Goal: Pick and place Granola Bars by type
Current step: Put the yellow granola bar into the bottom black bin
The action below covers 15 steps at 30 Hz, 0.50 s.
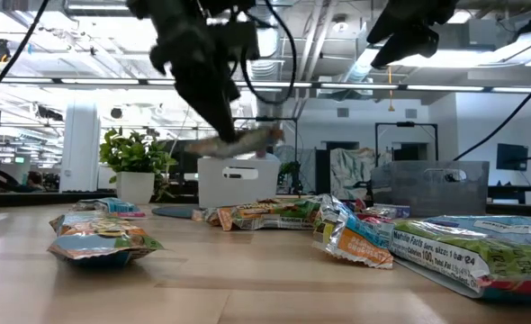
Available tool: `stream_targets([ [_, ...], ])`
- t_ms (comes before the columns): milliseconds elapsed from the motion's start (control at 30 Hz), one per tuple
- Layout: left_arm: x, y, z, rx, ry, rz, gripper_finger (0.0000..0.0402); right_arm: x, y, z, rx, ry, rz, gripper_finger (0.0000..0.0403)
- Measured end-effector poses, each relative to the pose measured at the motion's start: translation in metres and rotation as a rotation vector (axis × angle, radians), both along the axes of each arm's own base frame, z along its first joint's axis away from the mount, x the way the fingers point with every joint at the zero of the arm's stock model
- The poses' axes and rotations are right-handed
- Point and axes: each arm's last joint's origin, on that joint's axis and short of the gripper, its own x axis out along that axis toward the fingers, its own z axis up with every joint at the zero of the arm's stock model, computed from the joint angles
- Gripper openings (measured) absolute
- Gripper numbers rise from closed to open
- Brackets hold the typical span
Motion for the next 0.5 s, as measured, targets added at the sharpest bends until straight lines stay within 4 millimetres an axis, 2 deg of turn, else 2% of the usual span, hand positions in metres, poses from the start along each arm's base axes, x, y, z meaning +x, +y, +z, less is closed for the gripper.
stream_targets([
  [200,-0.016,-0.016,0.032,-0.004,0.051,0.004,0.0000,-0.001,0.000,-0.001,-0.014,0.016,0.011,0.0248],
  [500,-0.071,-0.057,0.062,-0.037,0.165,0.104,0.0000,0.000,-0.006,-0.001,-0.061,0.024,0.024,0.0248],
])
